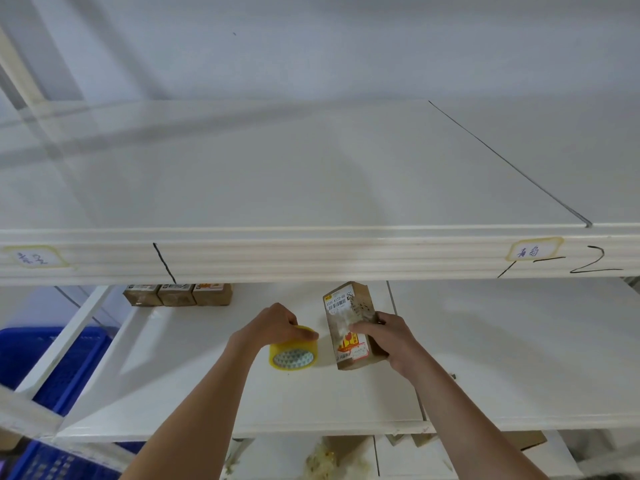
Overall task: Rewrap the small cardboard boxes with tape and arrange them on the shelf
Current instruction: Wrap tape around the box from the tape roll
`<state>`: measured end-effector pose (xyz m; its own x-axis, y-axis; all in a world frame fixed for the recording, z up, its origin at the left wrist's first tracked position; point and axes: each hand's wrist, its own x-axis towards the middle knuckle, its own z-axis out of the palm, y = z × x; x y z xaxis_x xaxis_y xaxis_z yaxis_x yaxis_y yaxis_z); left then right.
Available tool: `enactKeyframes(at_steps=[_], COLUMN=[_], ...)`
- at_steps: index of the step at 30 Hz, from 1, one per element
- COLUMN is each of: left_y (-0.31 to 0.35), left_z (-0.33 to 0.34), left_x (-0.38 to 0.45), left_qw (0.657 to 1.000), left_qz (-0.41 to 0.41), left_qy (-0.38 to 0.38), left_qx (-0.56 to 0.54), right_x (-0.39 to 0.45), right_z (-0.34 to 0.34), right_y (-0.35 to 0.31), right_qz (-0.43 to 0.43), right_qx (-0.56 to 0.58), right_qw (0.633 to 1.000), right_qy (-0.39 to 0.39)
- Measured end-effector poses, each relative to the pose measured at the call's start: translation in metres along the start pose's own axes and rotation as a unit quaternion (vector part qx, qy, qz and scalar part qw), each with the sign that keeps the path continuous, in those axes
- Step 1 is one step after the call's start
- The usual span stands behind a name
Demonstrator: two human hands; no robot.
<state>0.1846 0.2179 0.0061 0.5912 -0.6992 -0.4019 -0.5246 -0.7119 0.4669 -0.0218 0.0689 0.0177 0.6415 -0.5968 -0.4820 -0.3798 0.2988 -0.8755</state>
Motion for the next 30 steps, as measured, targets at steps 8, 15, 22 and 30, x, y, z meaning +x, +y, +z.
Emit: enactKeyframes(at_steps=[8, 15, 22, 30], left_y=[0.005, 0.023, 0.022, 0.029], left_z=[0.011, 0.007, 0.003, 0.013], left_x=[0.004, 0.002, 0.004, 0.007], left_qw=[1.0, 0.993, 0.994, 0.998], left_qz=[-0.015, 0.038, 0.068, 0.049], left_qy=[-0.014, -0.063, -0.045, 0.028], left_qx=[-0.001, -0.091, -0.077, -0.01], right_x=[-0.009, -0.01, 0.0, -0.008], right_z=[-0.004, -0.005, -0.009, 0.011], right_y=[-0.006, -0.004, 0.006, -0.009], right_qz=[-0.012, 0.005, 0.008, 0.018], right_qx=[0.083, 0.216, 0.217, -0.178], right_qw=[0.995, 0.968, 0.967, 0.984], right_qy=[-0.059, -0.126, -0.136, -0.025])
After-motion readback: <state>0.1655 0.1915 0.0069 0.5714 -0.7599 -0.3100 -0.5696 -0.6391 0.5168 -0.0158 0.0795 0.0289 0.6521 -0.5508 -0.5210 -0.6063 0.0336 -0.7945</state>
